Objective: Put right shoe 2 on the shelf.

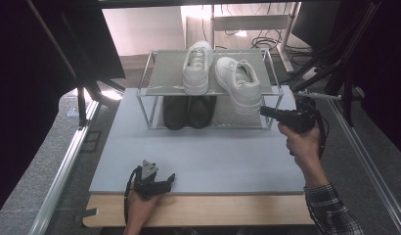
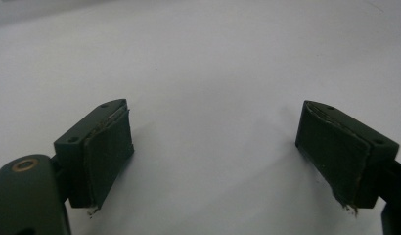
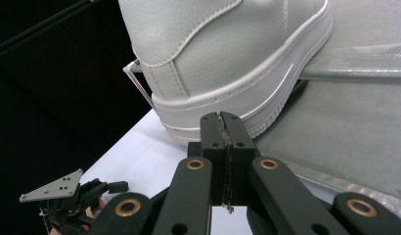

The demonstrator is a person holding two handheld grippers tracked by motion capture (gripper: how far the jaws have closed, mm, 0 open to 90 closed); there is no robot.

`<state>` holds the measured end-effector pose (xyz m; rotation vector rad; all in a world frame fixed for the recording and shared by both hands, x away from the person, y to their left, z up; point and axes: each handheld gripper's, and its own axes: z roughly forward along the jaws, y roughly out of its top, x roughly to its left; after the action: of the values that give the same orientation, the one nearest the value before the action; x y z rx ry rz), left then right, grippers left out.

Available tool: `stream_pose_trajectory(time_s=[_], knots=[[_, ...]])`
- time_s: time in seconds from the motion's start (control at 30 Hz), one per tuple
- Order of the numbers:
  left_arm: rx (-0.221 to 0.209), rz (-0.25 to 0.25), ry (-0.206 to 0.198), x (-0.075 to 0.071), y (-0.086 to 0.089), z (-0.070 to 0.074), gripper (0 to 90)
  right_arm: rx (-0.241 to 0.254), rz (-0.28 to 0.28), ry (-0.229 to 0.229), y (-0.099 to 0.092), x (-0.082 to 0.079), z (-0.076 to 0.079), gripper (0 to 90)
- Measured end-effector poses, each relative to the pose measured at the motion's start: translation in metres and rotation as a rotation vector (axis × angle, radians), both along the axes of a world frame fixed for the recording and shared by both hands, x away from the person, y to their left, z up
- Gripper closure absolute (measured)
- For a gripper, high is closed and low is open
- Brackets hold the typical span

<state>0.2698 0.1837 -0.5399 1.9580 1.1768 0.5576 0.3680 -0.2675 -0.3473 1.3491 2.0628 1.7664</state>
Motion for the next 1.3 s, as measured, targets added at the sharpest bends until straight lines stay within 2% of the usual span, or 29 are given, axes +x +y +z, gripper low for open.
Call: stream_pose_trajectory(time_s=[0.5,0.8,1.3], knots=[[0.000,0.000,0.000,0.000,0.000,0.000,13.3,0.012,-0.002,-0.003,0.008,0.005,-0.004,88.1],[0.000,0.000,0.000,0.000,0.000,0.000,13.3,0.003,-0.013,0.001,0.026,0.012,-0.005,88.0],[-0.001,0.000,0.001,0.000,0.000,0.000,13.3,-0.012,-0.029,-0.001,0.044,0.026,-0.007,88.0]])
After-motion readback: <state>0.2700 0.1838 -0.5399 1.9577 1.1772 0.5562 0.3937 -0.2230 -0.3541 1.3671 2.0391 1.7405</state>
